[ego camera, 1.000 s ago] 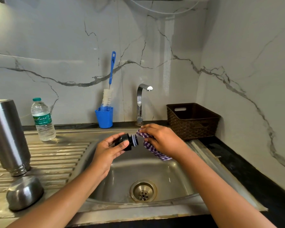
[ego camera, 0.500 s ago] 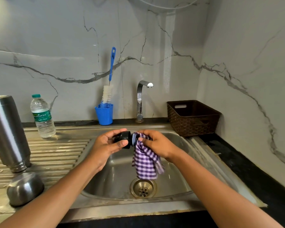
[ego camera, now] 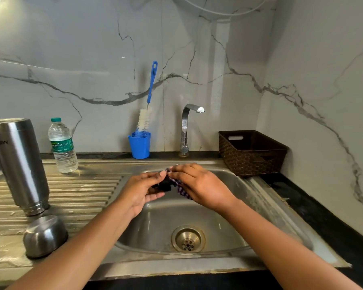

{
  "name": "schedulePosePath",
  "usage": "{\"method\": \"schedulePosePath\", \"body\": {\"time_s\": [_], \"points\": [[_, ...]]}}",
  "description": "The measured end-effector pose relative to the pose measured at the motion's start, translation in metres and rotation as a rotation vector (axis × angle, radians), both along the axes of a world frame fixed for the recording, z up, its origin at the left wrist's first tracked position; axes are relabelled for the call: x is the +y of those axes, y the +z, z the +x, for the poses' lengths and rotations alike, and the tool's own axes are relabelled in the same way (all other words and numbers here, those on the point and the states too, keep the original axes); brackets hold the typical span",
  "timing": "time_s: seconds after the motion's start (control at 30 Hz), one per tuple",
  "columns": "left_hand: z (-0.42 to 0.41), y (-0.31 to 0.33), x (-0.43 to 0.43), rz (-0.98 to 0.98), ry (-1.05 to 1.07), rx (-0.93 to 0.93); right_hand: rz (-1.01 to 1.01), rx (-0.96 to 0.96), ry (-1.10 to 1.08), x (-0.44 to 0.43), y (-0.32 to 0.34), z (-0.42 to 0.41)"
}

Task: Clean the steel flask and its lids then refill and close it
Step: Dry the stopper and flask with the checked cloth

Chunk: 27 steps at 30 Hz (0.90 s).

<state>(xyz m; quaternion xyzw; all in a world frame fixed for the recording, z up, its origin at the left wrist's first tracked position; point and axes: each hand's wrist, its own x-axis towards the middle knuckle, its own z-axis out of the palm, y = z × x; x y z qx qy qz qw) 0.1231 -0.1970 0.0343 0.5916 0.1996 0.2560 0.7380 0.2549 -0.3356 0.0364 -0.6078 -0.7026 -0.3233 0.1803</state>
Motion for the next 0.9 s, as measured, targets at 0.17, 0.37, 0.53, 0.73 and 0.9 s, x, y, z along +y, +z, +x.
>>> {"method": "schedulePosePath", "body": {"time_s": [0.17,0.37,0.53,0.73,0.9], "points": [[0.002,-0.001,-0.009,-0.243,0.044,-0.063,0.106,-0.223,-0.010,0.000,-0.007,0.006],[0.001,0.007,-0.004,-0.378,0.044,-0.227,0.048,-0.215,-0.079,0.003,-0.018,0.018],[0.003,0.004,0.001,-0.239,-0.055,-0.242,0.164,1.026,-0.113,-0.006,-0.004,0.011],[0.005,-0.004,-0.005,0.023,-0.073,-0.341,0.043,1.889,0.259,-0.004,0.009,-0.010],[0.008,-0.007,-0.003,0.152,0.043,-0.357,-0.081,1.959,0.248,-0.011,0.015,-0.012]]}}
